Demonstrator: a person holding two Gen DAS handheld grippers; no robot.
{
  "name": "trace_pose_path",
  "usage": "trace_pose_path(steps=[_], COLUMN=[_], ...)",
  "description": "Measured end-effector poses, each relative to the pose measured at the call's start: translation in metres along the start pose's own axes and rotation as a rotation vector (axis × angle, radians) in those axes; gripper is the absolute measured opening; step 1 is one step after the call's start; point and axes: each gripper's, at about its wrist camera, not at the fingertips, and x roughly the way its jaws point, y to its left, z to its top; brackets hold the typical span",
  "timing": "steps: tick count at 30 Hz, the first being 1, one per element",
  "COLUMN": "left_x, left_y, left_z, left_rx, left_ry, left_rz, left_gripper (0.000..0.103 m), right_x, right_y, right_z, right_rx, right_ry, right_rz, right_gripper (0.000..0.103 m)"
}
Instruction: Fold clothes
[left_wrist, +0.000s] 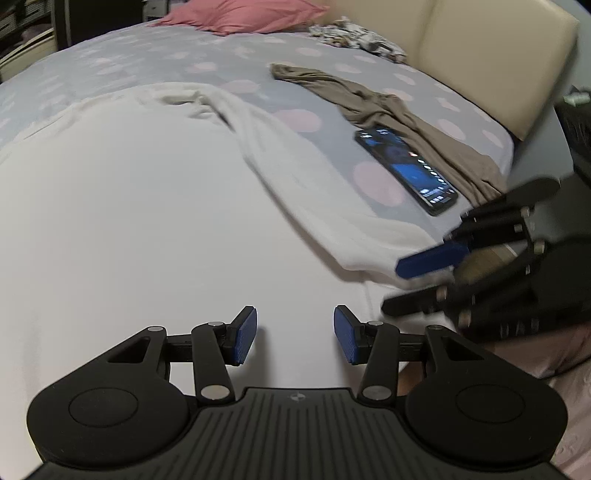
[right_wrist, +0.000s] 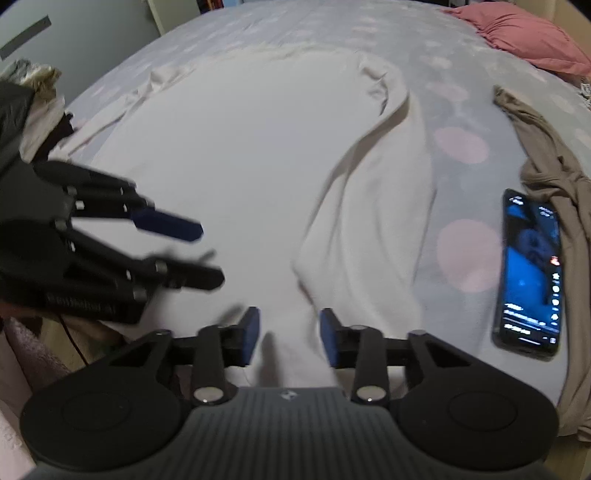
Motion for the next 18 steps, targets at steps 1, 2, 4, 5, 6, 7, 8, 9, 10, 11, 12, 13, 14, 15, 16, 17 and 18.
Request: trace_pose_path(steps=[1, 2, 4, 5, 6, 7, 8, 9, 10, 11, 12, 13, 14, 15, 16, 17, 18], left_x=[0.000, -0.001, -0.003, -0.004, -0.005, -0.005, -0.006, -0.007, -0.008, -0.009, -0.010, -0.011, -0.012, -0.013, -0.014, -0.016, -0.017], left_y=[0.003, 0.005, 0.007, 0.009, 0.010, 0.012, 0.013, 0.015, 0.017, 0.019, 0.021, 0.024, 0.028, 0.032, 0.037, 0.042, 0.047], left_z=[0.000, 0.000, 0.000, 0.000, 0.000, 0.000, 0.001, 0.001, 0.002, 0.004, 0.005, 0.007, 0.011, 0.015, 0.021, 0.027, 0.034], left_rx=[-0.009, -0.016, -0.024, -0.027, -0.031, -0.035, -0.039, -0.043, -0.045, -0.046, -0.046, -0.049, -0.053, -0.058, -0.064, -0.073, -0.079], left_ry=[0.000, -0.001, -0.008, -0.010, -0.012, -0.014, -0.016, -0.018, -0.021, -0.024, -0.026, -0.029, -0.030, -0.032, -0.037, -0.042, -0.048], left_rz=[0.004, 0.008, 0.011, 0.011, 0.011, 0.010, 0.010, 0.008, 0.009, 0.011, 0.014, 0.015, 0.013, 0.007, 0.002, -0.002, -0.005], left_gripper=[0.044, 0.044, 0.044, 0.044, 0.044, 0.044, 0.044, 0.044, 0.044, 0.044, 0.044, 0.044, 0.044, 0.044, 0.044, 0.044, 0.044], right_x=[0.005, 0.009, 0.015, 0.018, 0.019, 0.019, 0.018, 0.016, 0.013, 0.009, 0.005, 0.000, -0.005, -0.009, -0.014, -0.019, -0.022], right_y=[0.002, 0.004, 0.003, 0.003, 0.003, 0.003, 0.002, -0.001, -0.005, -0.009, -0.012, -0.012, -0.012, -0.013, -0.012, -0.011, -0.010], right_z=[0.000, 0.000, 0.000, 0.000, 0.000, 0.000, 0.001, 0.001, 0.001, 0.001, 0.002, 0.003, 0.004, 0.005, 0.006, 0.007, 0.009], right_rx=[-0.009, -0.017, -0.035, -0.042, -0.048, -0.054, -0.055, -0.040, -0.012, 0.016, 0.036, 0.041, 0.046, 0.051, 0.055, 0.058, 0.057], right_ry=[0.011, 0.020, 0.032, 0.038, 0.043, 0.048, 0.051, 0.054, 0.056, 0.053, 0.050, 0.044, 0.038, 0.032, 0.027, 0.022, 0.018], right_rz=[-0.009, -0.017, -0.031, -0.037, -0.043, -0.050, -0.057, -0.049, -0.031, -0.014, 0.001, 0.011, 0.021, 0.036, 0.062, 0.090, 0.121], right_gripper=[0.044, 0.044, 0.042, 0.041, 0.036, 0.022, 0.015, 0.009, 0.007, 0.006, 0.006, 0.006, 0.005, 0.005, 0.005, 0.005, 0.005])
